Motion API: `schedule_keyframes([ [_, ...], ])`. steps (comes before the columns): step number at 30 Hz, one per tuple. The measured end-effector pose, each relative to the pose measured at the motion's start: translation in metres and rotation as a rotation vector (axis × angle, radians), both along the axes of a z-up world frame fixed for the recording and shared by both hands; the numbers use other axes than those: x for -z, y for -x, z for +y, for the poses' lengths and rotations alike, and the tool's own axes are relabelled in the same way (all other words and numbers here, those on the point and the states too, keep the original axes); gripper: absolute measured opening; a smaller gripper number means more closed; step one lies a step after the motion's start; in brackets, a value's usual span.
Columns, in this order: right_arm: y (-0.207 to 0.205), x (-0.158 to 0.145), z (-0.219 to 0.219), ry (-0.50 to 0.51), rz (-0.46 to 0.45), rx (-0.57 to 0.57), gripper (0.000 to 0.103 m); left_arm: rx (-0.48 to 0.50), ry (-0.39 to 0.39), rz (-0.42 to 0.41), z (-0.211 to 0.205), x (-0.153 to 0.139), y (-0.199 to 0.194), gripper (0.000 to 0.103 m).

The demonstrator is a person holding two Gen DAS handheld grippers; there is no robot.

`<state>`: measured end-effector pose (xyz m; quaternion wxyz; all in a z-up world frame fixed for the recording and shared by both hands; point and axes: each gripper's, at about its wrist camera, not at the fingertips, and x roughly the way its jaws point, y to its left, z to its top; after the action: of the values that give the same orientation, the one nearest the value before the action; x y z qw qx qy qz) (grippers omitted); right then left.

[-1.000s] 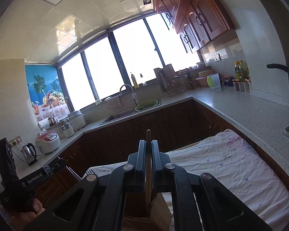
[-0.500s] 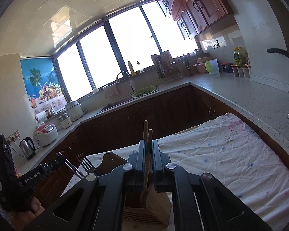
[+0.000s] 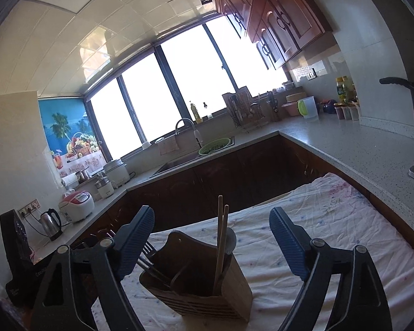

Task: Organize utensils
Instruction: 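Move both open tools back down toward the loose chopsticks on the cloth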

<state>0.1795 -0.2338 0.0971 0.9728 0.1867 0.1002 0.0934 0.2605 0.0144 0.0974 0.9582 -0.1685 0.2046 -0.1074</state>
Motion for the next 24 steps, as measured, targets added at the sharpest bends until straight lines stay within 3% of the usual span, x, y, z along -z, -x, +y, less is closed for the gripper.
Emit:
schedule_keyframes([
  [3,0.017,-0.002,-0.001,0.011,-0.012,-0.005,0.101,0.002,0.001,0.011,0.004,0.000,0.017,0.087],
  [7,0.038,0.006,-0.002,0.020,0.008,-0.003,0.102,-0.008,-0.004,0.040,0.010,0.007,0.037,0.088],
  [24,0.104,0.070,-0.009,0.064,0.221,0.009,0.102,0.036,-0.075,0.207,0.000,0.068,0.096,0.088],
])
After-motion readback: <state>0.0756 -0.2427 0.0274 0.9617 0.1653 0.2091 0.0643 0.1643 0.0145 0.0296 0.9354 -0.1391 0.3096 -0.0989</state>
